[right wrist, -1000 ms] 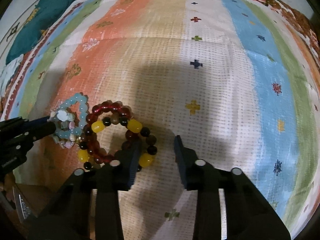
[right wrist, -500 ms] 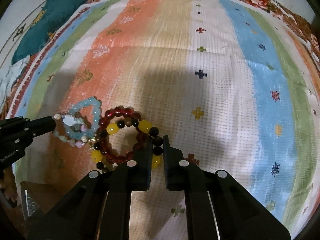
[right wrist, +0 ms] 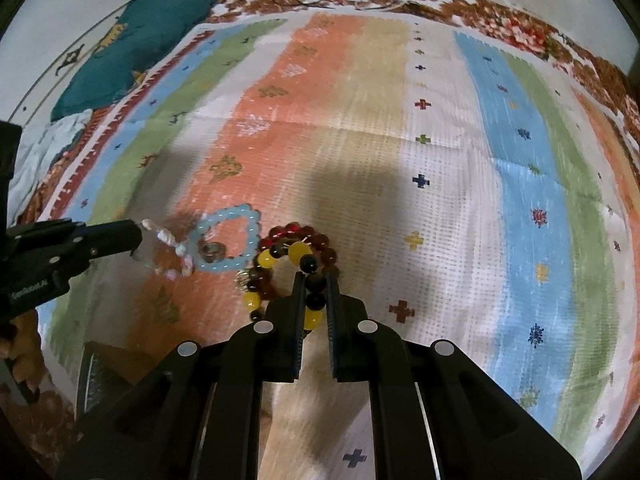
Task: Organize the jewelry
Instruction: 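Lift both held bracelets, pulling them free of the light blue and red bracelets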
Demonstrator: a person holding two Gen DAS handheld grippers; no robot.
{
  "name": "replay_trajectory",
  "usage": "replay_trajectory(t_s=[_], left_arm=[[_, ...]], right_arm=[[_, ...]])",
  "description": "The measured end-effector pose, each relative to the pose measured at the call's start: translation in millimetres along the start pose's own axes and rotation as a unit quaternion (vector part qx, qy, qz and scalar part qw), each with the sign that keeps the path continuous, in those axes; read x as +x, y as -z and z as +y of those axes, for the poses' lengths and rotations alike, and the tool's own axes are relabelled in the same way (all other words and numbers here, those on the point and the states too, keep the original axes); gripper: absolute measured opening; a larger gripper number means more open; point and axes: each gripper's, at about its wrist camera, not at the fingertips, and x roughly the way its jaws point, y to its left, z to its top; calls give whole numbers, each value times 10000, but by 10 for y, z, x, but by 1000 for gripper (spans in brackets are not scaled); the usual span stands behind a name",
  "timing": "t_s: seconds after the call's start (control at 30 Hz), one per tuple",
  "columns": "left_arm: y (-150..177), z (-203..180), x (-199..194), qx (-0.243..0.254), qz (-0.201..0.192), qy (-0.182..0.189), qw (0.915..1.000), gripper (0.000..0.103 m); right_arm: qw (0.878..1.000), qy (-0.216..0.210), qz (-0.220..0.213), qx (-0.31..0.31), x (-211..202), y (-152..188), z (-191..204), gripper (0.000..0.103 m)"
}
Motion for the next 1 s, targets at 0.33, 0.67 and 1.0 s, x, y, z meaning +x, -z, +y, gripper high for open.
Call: replay_trajectory(t_s=[0.33, 0.67, 1.0], left_arm=[[59, -42, -115, -70, -98, -15, 9999, 7], [110, -157, -277, 177, -267, -298, 9990, 7], [156, -255, -488, 254, -471, -276, 9982, 7]], right_arm=[[9998, -116, -158, -85, -196, 69, 124, 11], [9991, -205, -337, -148, -383, 131, 224, 11], [9976, -305, -579, -221, -601, 179, 311, 11]])
